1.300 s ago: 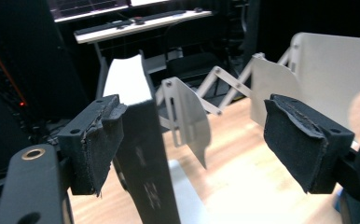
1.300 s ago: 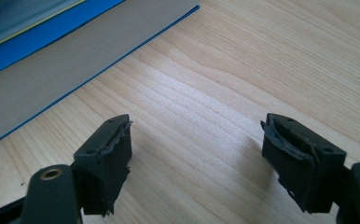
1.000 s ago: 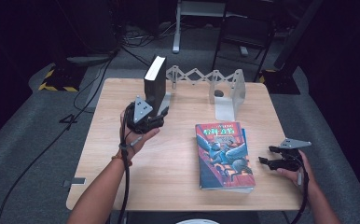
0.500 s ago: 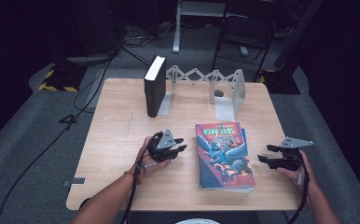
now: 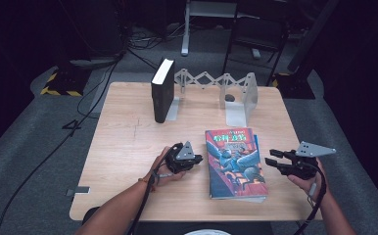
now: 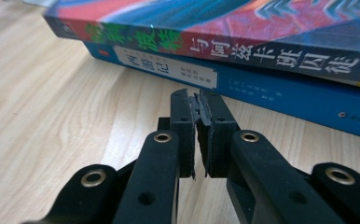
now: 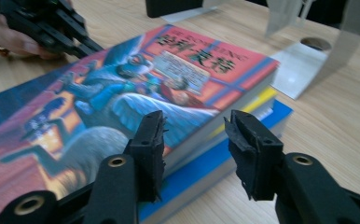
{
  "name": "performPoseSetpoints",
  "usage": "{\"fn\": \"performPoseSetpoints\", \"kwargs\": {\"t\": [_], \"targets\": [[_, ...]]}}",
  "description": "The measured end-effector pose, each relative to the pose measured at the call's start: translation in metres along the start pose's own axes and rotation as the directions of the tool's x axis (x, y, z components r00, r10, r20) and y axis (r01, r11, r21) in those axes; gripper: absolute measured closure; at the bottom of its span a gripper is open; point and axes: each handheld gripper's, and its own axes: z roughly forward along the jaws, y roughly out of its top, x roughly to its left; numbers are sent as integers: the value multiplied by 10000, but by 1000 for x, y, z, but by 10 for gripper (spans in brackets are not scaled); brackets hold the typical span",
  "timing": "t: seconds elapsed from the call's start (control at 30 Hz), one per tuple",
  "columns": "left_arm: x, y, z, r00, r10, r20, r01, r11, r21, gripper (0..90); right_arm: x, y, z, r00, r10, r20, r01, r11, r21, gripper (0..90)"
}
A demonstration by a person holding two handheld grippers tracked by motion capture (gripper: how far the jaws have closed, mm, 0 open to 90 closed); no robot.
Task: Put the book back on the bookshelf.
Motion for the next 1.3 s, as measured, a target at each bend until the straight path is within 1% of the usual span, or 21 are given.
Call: {"fn": "performPoseSetpoints", "kwargs": {"t": [0.07, 0.13, 0.2, 0.3, 0.33, 0.4, 0.43, 0.5, 0.57, 0.6, 0.7, 0.77, 0.8, 0.87, 1.0, 1.07, 1.1, 1.13, 1.2, 1.23, 1.3], "targets": [[0, 3, 3, 10000, -12, 25, 12, 10000, -96, 844, 5, 3, 3, 9999, -114, -114, 114, 9999, 0, 547], [-1, 5, 6, 10000, -33, 58, 34, 9999, -149, 841, 11, 6, 6, 9995, -289, -100, 289, 9996, 28, 547], [-2, 7, 9, 10000, -5, 93, 6, 9999, -142, 832, 14, 7, 7, 9991, -249, -337, 248, 9997, -29, 535], [-1, 11, 14, 9999, -83, 137, 86, 9997, -239, 818, 17, 7, 13, 9987, -149, -489, 155, 9998, 121, 496], [-1, 12, 15, 9999, -78, 78, 80, 9996, -260, 809, 17, 6, 16, 9984, -102, -561, 116, 9996, 244, 474], [-2, 13, 16, 10000, 25, 10, -25, 9998, -209, 810, 17, 4, 22, 9989, -68, -464, 91, 9987, 507, 437], [-2, 13, 16, 10000, 25, 10, -25, 9998, -209, 808, 17, 4, 22, 9989, -68, -464, 91, 9987, 507, 437], [-1, 13, 16, 10000, -54, -50, 52, 9996, -283, 807, 16, 2, 25, 9985, 66, -536, -29, 9976, 686, 416], [0, 12, 15, 9997, -253, -65, 250, 9986, -465, 806, 15, 0, 29, 9994, 76, -331, -43, 9951, 993, 388], [0, 12, 14, 9996, -289, -53, 286, 9983, -510, 806, 14, -2, 32, 9987, 190, -463, -139, 9940, 1089, 384], [0, 12, 14, 9996, -282, -88, 276, 9979, -590, 806, 10, -3, 34, 9968, 489, -632, -416, 9928, 1124, 359], [1, 12, 13, 9992, -390, -42, 386, 9963, -773, 807, 9, -4, 34, 9961, 567, -682, -488, 9925, 1122, 354], [0, 13, 12, 9993, -337, -139, 324, 9959, -850, 806, 7, -5, 35, 9943, 753, -759, -667, 9916, 1104, 353], [1, 14, 11, 9993, -356, -140, 341, 9950, -936, 805, 6, -6, 36, 9918, 904, -898, -803, 9907, 1097, 346], [2, 17, 9, 9989, -473, -43, 466, 9931, -1075, 798, 4, -6, 37, 9909, 932, -976, -819, 9902, 1135, 329], [3, 19, 8, 9990, -445, 13, 443, 9917, -1204, 796, 2, -5, 38, 9897, 983, -1041, -858, 9893, 1184, 323], [5, 21, 6, 9989, -447, 122, 459, 9905, -1298, 793, 2, -5, 38, 9898, 970, -1039, -844, 9892, 1197, 322], [7, 22, 5, 9985, -494, 244, 521, 9907, -1254, 793, 2, -5, 38, 9902, 949, -1029, -823, 9894, 1198, 321], [9, 23, 5, 9982, -522, 289, 555, 9903, -1271, 744, 2, -6, 38, 9905, 922, -1020, -802, 9900, 1158, 322], [10, 23, 5, 9974, -550, 476, 603, 9911, -1189, 740, 2, -6, 38, 9905, 916, -1028, -795, 9901, 1157, 322], [12, 23, 6, 9963, -591, 627, 652, 9929, -995, 728, 3, -5, 38, 9914, 815, -1024, -692, 9906, 1181, 322]]}}
